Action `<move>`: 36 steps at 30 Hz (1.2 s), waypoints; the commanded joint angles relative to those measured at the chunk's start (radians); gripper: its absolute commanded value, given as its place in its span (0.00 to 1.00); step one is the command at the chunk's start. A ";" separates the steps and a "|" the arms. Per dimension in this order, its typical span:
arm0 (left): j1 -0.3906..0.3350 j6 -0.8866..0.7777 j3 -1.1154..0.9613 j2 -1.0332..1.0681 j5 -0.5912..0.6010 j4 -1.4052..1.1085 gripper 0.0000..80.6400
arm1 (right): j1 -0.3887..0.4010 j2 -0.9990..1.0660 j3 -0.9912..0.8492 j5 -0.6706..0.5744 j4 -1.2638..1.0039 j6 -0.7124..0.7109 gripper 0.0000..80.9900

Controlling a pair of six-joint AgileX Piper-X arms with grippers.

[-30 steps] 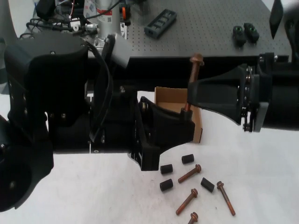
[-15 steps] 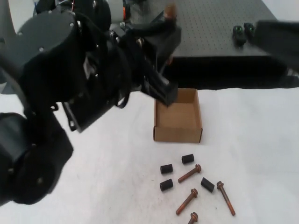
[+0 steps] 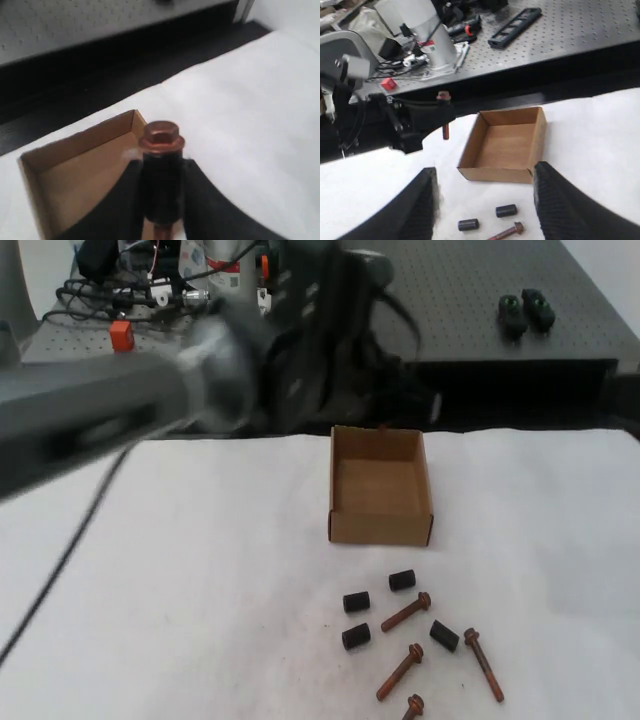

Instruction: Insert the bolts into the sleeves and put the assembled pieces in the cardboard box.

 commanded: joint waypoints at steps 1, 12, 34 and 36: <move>0.011 -0.002 -0.329 0.231 -0.011 0.288 0.01 | -0.005 0.007 -0.006 0.026 0.015 -0.011 0.52; 0.015 -0.103 -0.851 0.672 0.073 0.641 0.01 | -0.005 0.011 -0.006 0.038 0.018 -0.011 0.52; 0.034 -0.002 -0.602 0.305 -0.141 0.930 0.48 | 0.089 0.490 -0.115 0.104 0.286 -0.259 0.52; 0.034 -0.002 -0.463 0.219 -0.141 0.864 0.48 | 0.111 0.588 -0.130 0.110 0.292 -0.258 0.52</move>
